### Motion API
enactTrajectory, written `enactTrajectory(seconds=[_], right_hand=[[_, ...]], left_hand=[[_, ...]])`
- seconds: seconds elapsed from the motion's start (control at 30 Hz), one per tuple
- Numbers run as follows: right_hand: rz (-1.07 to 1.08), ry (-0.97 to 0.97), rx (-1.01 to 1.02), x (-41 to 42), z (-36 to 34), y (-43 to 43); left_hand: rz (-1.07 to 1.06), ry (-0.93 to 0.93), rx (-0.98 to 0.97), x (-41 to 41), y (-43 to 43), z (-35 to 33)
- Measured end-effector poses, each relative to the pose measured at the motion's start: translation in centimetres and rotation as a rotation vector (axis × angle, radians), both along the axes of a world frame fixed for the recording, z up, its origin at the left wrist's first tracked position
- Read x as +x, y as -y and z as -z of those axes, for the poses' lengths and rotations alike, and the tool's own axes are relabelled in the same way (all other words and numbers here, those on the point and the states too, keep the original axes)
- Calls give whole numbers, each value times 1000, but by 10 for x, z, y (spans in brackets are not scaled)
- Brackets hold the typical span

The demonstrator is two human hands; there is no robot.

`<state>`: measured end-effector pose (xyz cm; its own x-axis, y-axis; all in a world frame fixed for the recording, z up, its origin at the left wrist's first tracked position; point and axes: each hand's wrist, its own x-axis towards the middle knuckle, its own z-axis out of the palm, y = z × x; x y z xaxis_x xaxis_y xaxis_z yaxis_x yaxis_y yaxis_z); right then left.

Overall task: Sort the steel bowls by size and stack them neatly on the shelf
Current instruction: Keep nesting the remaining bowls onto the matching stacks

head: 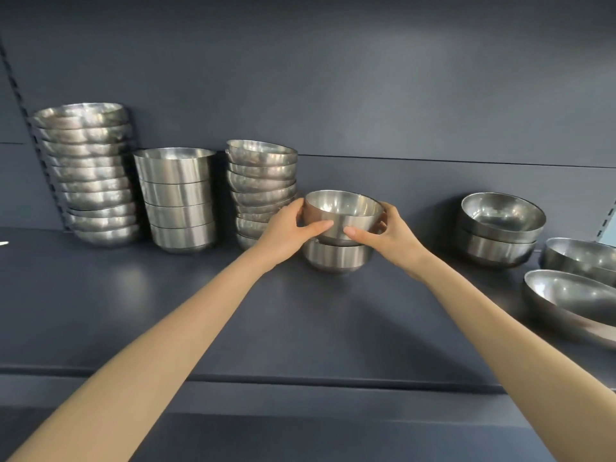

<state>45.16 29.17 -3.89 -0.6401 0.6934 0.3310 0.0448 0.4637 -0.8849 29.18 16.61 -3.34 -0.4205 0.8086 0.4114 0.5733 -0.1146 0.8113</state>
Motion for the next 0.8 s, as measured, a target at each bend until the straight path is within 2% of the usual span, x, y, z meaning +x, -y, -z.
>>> enactTrajectory(seconds=[0.63, 0.8], right_hand=[[-94, 81, -13, -3, 15, -6], [-54, 74, -1, 0, 20, -9]], left_hand=[[35, 97, 11, -3, -2, 24], [60, 130, 22, -2, -9, 30]])
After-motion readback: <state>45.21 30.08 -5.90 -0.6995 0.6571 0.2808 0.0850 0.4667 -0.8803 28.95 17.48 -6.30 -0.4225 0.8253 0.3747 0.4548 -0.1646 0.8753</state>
